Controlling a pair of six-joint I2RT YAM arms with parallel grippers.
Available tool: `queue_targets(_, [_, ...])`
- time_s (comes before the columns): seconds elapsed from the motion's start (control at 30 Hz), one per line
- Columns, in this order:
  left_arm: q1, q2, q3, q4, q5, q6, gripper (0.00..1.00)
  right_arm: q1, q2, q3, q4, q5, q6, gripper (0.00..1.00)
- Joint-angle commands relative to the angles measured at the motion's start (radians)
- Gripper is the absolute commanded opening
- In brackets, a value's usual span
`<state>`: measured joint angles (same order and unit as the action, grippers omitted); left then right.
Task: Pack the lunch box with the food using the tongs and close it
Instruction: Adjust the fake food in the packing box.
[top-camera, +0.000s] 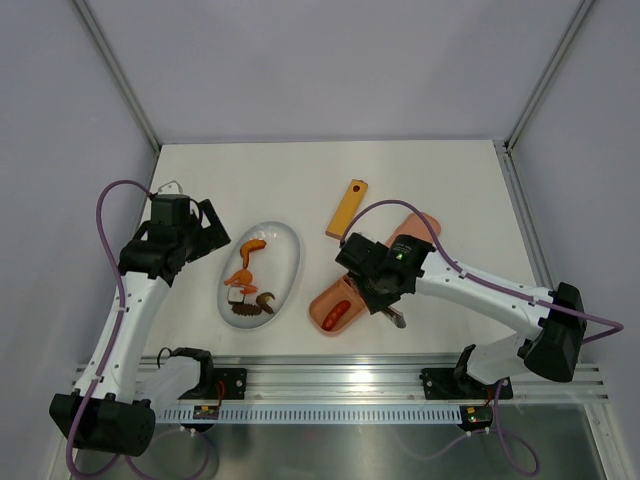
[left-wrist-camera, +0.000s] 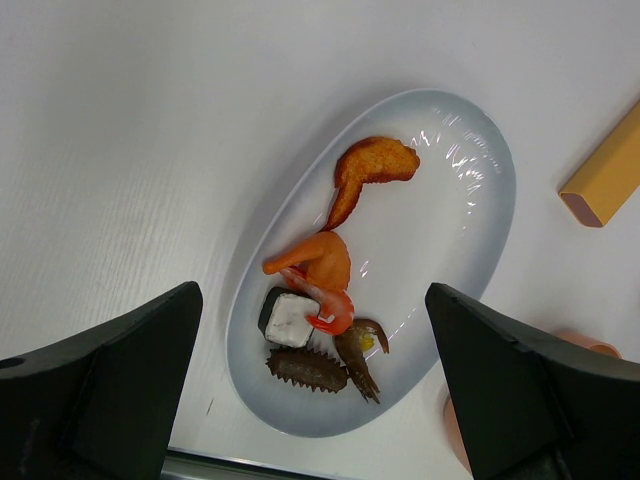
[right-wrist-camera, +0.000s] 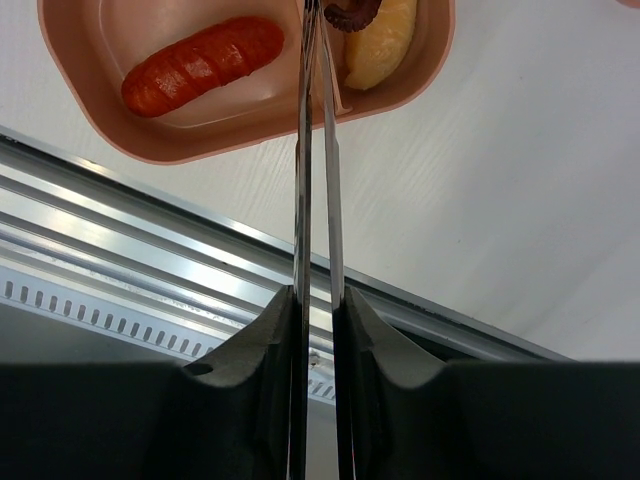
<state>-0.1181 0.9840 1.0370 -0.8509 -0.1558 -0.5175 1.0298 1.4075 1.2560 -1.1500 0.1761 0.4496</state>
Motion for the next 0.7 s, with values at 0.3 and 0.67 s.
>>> queue_targets(0.3, [0.006,-0.004,-0.005,0.049,0.016,-0.003,0.99,0.009,-0.064,0.042,0.006,0.028,0.011,0.29])
queue_targets(0.67, [0.006,-0.01,-0.008,0.044,0.012,-0.003,0.99,0.007,-0.021,-0.009,-0.002,0.089,0.031,0.28])
